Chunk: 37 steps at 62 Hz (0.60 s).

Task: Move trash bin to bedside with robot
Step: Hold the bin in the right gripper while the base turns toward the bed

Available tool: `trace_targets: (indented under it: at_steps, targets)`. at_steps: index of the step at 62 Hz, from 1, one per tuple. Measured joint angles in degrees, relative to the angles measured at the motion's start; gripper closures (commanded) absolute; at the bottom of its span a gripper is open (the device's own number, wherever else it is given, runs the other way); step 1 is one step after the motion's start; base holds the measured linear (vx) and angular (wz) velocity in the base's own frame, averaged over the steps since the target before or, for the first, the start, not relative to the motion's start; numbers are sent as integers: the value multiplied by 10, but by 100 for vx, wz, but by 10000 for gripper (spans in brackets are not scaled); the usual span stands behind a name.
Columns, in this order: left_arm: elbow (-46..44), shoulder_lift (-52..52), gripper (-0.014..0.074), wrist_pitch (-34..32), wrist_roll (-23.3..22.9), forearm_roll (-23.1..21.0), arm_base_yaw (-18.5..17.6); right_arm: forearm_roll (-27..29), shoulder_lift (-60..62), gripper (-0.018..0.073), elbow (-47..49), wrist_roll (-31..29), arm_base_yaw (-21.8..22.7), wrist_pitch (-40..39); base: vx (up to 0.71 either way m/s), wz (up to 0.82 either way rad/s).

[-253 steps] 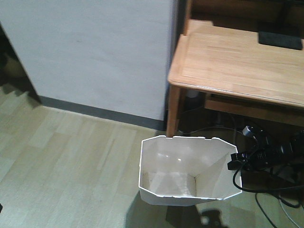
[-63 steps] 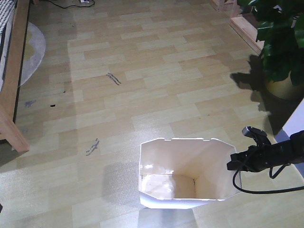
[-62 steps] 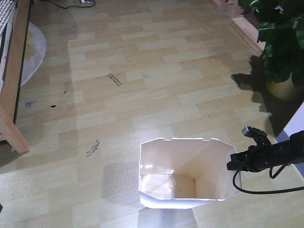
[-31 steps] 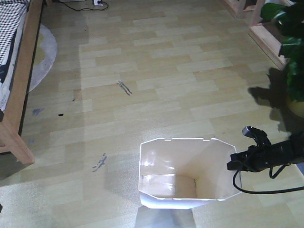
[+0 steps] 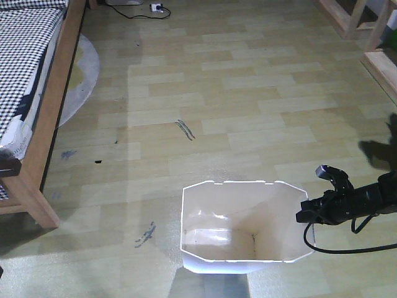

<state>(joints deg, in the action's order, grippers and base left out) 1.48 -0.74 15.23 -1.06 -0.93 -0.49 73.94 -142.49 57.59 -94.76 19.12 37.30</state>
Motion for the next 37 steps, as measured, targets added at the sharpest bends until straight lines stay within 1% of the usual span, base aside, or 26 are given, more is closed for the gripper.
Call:
trace_targets:
  at_steps: [18,37]
  targets:
    - [0,0,602,0,0,0,0,0,0,564,0,0,0,1,30,11]
    - [0,0,602,0,0,0,0,0,0,564,0,0,0,1,34,2]
